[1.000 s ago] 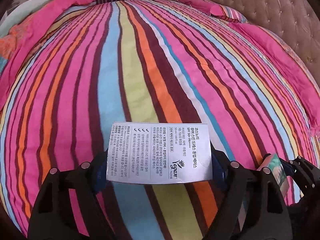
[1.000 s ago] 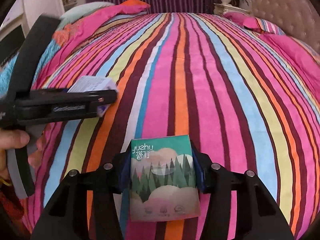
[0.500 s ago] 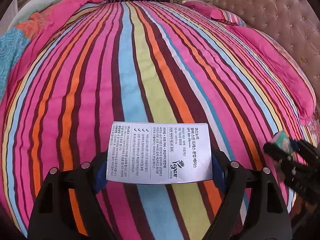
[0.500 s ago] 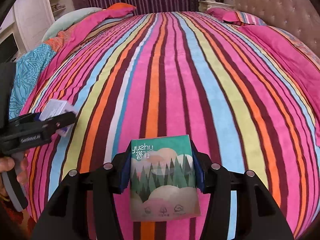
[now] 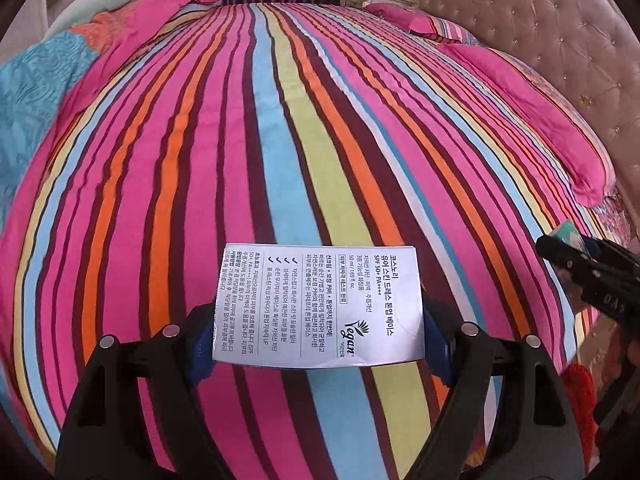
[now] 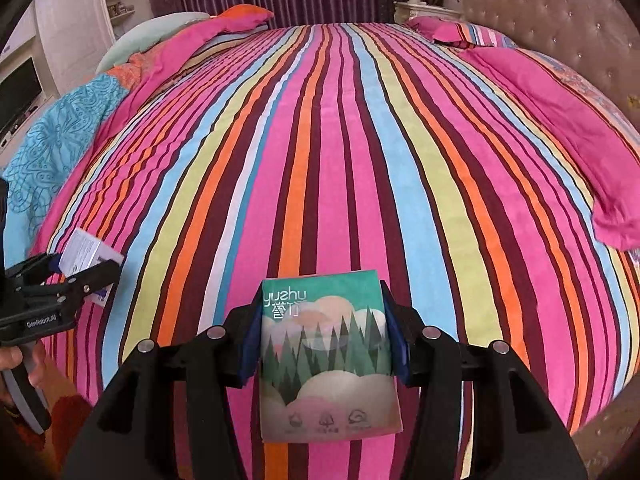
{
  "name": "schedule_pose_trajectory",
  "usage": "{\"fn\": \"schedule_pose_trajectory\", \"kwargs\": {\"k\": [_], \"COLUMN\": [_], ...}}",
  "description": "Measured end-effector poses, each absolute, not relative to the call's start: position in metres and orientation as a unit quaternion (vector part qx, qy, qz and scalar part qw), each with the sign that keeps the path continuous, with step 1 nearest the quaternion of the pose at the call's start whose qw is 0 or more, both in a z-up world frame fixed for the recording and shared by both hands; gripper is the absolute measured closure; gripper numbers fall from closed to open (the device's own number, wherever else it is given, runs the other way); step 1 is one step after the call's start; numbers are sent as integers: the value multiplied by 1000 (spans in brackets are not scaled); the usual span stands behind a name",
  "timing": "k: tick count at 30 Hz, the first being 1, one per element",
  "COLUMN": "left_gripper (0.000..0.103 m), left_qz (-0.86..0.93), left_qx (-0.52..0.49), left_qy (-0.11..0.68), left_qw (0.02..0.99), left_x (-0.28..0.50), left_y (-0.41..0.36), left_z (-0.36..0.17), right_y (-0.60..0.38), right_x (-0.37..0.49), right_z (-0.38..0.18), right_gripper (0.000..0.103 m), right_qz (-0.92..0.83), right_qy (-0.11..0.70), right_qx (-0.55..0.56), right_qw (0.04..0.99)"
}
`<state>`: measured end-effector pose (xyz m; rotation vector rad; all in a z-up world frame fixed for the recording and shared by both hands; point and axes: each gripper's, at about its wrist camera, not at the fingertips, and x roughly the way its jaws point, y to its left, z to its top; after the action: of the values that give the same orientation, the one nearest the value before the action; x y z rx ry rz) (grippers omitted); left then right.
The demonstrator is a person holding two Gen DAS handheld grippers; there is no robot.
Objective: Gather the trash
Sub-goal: 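Carry the white box and tissue pack down over the wastebasket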
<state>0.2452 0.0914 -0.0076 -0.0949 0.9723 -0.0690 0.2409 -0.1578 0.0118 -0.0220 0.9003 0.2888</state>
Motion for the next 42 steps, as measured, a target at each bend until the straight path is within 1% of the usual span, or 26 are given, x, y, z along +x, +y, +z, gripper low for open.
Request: {"fn": "schedule_pose_trajectory", "kwargs": {"k": [5, 10, 13, 17, 19, 28, 31, 38, 42], "left_gripper": [24, 24, 24, 24, 24, 24, 24, 24, 24], "left_qz": [-34, -52, -64, -75, -75, -62, -63, -64, -53], "left_qx": [-54, -40, -50, -37, -60, -86, -78, -77, -76], "left_qy": [466, 470, 479, 495, 508, 580, 606, 697, 727], "left_qw": [883, 880, 874, 865, 856, 808, 789, 710, 681], "left_x": [198, 147, 117, 78, 60, 28, 28, 30, 34], "left_y": [88, 72, 65, 45, 42, 24, 16, 6, 4], "left_z": [-5, -9, -16, -29, -40, -94, -109, -169, -192], "right_y": [-165, -163, -163, -164, -165, -169, -170, -173, -174], "right_x": [212, 168, 145, 116, 100, 71, 73, 78, 78], "right_z": [14, 9, 5, -5, -14, -82, -107, -168, -198], "right_gripper": [54, 54, 54, 54, 54, 54, 54, 54, 54], "right_qz": [148, 164, 175, 179, 183, 179, 173, 146, 125], "right_qy": [440, 447, 457, 476, 489, 592, 630, 703, 735], "right_qx": [-2, -25, -22, -18, -13, 65, 88, 138, 160], "right_qw": [886, 879, 872, 861, 853, 783, 752, 683, 647]}}
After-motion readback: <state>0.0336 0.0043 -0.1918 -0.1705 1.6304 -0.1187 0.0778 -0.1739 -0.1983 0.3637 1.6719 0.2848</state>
